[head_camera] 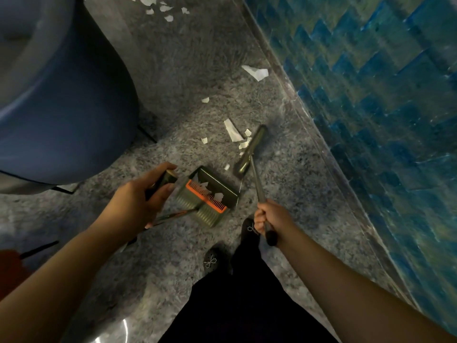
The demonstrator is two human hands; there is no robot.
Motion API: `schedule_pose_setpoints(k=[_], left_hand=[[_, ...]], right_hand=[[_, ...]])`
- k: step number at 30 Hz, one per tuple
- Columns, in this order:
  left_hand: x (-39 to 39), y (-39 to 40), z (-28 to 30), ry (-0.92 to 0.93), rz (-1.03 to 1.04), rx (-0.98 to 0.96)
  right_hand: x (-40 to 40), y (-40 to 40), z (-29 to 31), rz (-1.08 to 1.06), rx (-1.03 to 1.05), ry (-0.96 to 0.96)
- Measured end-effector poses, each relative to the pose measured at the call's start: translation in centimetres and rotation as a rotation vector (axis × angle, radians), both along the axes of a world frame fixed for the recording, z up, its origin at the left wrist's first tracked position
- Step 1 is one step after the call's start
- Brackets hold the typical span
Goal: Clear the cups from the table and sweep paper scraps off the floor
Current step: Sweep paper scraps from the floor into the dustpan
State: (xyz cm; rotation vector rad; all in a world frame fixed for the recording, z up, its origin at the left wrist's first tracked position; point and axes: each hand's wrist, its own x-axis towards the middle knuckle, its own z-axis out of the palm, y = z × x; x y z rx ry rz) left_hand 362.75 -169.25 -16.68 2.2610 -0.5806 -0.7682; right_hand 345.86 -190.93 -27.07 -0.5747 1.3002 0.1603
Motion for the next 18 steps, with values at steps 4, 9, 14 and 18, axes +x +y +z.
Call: schedule_pose_setpoints(k=[4, 9, 14, 18], left_hand=[[-0.1, -1.5, 0.9, 0.011, 0.048, 0.002], [-0.4, -2.3, 1.9, 0.023, 0.079, -0.009], [-0.6, -0.4, 2.3, 0.023, 0.088, -0.019], [-0.5, 1.7, 2.0, 0.013, 0.097, -0.023]], right_hand=[[0.3, -2.2, 2.6, 0.042, -0.024, -0.037], [-3.1, -2.7, 5.9, 0.069, -0.026, -0.086], [-4.2, -0.9, 6.0, 0.028, 0.028, -0.034], [-2.1, 0.3, 3.9, -0.099, 0.182, 0.021]])
